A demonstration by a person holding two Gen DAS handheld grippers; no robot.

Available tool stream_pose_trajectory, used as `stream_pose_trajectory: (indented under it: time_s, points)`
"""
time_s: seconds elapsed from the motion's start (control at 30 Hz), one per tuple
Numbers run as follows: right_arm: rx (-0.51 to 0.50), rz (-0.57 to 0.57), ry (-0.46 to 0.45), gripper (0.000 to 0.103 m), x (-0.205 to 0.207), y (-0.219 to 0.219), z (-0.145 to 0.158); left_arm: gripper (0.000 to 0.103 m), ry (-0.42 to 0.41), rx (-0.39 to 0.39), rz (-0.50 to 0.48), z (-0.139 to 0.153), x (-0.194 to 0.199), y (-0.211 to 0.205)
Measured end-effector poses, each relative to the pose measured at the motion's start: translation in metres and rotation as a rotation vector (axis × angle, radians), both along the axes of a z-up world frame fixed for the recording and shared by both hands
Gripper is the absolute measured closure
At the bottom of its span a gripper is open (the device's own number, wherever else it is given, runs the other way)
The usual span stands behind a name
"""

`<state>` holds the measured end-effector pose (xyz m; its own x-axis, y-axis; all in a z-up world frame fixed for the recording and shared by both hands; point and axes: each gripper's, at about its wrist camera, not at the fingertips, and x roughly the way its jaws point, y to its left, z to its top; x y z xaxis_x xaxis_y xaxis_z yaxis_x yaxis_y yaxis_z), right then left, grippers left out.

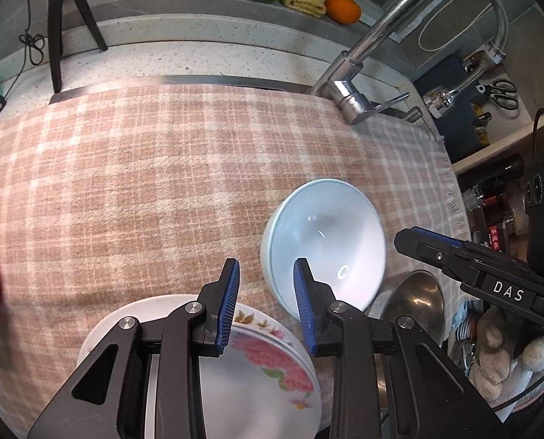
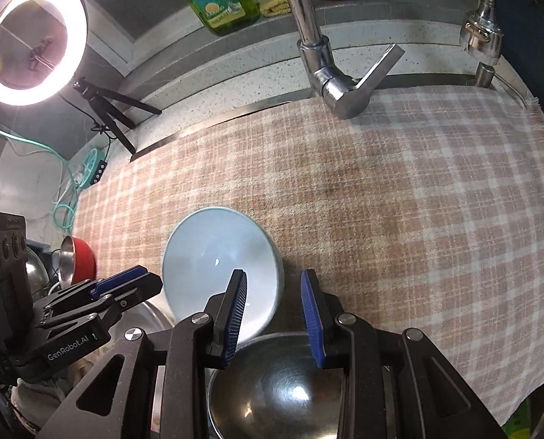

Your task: Organize plates and bowls

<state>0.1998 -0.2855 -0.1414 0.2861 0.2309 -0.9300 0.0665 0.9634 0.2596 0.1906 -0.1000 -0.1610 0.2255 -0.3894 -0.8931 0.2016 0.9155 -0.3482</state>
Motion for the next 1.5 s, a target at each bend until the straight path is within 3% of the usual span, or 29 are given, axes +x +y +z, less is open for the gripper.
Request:
stream_pose_trajectory:
  time_s: [0.17,0.37,0.53,0.83,1.23,1.5]
  points:
    - [-0.017,0.000,0.027,0.075,0.009,0.000,-0.010,0.076,0.019,0.013,-0.018,-0.008,0.005,-0.004]
    - [-0.020,0.007,0.062,0.076,0.013,0.002,-0.021,0.084,0.027,0.022,-0.032,-0.012,0.009,-0.010]
    - [-0.004,0.004,0.086,0.092,0.016,0.004,-0.029,0.091,0.025,0.026,-0.044,-0.014,0.010,-0.015]
    - [-0.019,-0.012,0.056,0.096,0.020,0.011,-0.023,0.091,0.000,0.040,-0.036,-0.011,0.010,-0.014]
    - [-0.014,-0.015,-0.012,0.098,0.013,0.013,0.011,0.091,-0.088,0.029,-0.019,0.029,0.005,-0.007]
    - [-0.026,-0.037,-0.062,0.098,-0.008,0.007,0.045,0.091,-0.176,0.011,-0.064,0.068,-0.015,-0.020]
